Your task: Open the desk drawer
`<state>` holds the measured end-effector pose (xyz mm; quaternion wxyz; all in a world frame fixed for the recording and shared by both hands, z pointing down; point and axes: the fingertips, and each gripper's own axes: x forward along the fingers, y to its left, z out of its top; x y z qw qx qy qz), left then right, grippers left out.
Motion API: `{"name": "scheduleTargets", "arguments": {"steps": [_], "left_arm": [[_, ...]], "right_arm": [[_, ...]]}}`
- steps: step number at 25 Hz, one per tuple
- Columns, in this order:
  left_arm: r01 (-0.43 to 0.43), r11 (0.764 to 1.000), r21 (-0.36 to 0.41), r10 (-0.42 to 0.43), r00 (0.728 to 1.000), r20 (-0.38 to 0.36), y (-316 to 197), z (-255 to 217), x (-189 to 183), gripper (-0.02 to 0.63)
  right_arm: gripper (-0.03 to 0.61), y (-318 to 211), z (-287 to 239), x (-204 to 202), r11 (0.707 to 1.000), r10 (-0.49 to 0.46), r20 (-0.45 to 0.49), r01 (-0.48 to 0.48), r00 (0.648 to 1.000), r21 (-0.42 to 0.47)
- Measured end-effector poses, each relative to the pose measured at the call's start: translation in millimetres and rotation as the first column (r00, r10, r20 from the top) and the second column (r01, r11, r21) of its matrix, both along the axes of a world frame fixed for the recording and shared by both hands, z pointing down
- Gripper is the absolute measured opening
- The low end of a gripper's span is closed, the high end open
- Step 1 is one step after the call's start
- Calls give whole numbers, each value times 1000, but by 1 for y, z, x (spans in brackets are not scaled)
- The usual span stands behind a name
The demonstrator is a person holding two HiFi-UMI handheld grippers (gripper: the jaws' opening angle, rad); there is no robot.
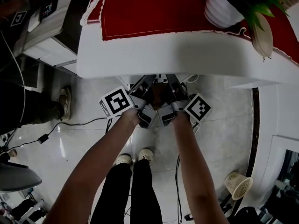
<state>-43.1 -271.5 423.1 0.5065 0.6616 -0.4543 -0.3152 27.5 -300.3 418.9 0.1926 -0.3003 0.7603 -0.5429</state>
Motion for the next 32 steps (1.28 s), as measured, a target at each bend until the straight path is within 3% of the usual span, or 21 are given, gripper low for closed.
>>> {"name": "scheduleTargets", "arguments": {"steps": [16,20,32], "left_arm": [[5,1000,-17,-6,998,-67,24,1,6,57],[11,999,-38,-15,993,-120,36,1,12,54],[-18,999,-38,12,990,-144,61,0,21,49]], "right_arm": [[57,24,-2,6,1000,21,3,-21,1000,6],[57,34,-2,10,1000,30,2,-30,1000,1],[57,61,0,20,999,41,-20,-41,999,-7]]}}
